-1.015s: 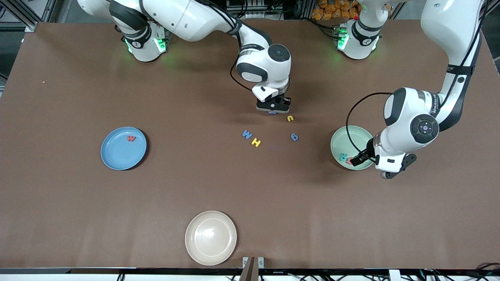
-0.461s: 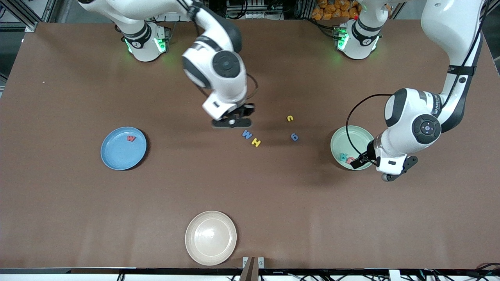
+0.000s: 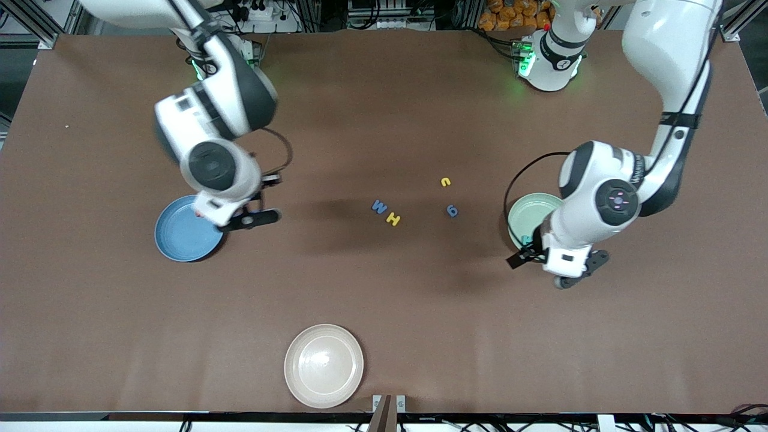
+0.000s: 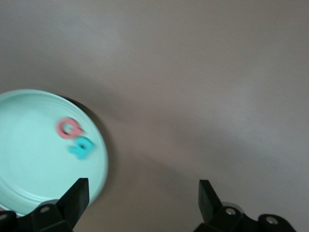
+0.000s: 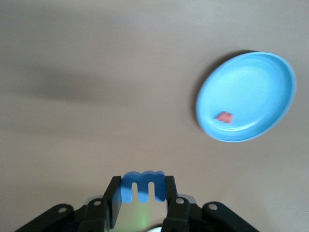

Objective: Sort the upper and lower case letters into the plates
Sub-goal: 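Drop the m on the blue plate while the left gripper reaches the H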

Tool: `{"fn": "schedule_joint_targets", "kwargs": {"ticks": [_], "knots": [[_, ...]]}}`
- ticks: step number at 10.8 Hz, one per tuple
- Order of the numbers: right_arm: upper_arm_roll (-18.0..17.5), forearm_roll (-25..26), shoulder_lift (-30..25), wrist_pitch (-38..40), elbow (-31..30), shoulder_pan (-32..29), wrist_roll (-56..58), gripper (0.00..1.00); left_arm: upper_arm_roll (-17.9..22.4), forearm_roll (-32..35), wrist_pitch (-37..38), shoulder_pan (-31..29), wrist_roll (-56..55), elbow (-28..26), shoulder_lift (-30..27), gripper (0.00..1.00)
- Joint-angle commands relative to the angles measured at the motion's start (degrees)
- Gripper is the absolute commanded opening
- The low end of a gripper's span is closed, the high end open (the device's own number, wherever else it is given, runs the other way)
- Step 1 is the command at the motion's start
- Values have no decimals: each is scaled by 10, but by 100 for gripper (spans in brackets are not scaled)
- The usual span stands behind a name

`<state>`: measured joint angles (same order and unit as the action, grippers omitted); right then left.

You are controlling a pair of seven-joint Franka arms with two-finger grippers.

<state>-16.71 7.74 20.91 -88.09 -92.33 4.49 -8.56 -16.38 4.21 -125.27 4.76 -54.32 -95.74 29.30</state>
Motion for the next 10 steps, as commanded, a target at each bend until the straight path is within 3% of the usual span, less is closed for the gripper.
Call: {"fn": "schedule_joint_targets", "kwargs": {"ticks": [1,2,5,7,8,9,10], "knots": [[94,-22,-18,-8,-40,-13,153,0,4,-10,0,42,-47,60,49,100],[133,-23,-18,-42,-63,-12,232,0,5,-10,-1,59,-78,71,62,100],[191,-23,-12,-185,-162,-14,349,0,6,-11,-23,117,-252,90,95,100],[196,-24,16,-235,-181,-14,362,17,6,-11,-77,146,-379,92,115,100],[196,-24,24,-242,-181,-14,362,38,6,-11,-100,162,-418,93,130,100],[195,-24,24,-243,-181,-14,362,92,6,-11,-123,176,-441,93,142,100],[196,-24,21,-240,-180,-13,361,100,6,-12,-126,180,-451,93,152,100]]}}
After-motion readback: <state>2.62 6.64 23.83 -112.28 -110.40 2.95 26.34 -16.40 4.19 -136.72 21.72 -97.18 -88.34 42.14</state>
